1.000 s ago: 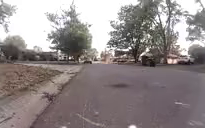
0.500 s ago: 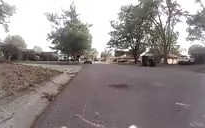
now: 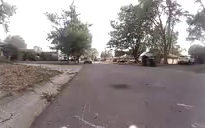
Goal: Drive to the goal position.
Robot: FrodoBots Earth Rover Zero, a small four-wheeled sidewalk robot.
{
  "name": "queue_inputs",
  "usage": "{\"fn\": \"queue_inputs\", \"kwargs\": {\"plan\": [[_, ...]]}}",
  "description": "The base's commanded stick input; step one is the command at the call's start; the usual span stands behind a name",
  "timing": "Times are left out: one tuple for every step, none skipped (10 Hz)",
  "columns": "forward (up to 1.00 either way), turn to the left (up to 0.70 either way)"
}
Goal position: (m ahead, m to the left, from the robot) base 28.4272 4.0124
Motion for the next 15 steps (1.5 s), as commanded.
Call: {"fn": "queue_inputs", "kwargs": {"plan": [[0.08, 0.0], [0.09, 0.0], [0.09, 0.0], [0.09, 0.0], [0.08, 0.0], [0.09, 0.0], [0.09, 0.0], [0.09, 0.0], [0.09, 0.0], [0.09, 0.0], [0.09, 0.0], [0.08, 0.0], [0.08, 0.0], [0.08, 0.0], [0.08, 0.0]]}}
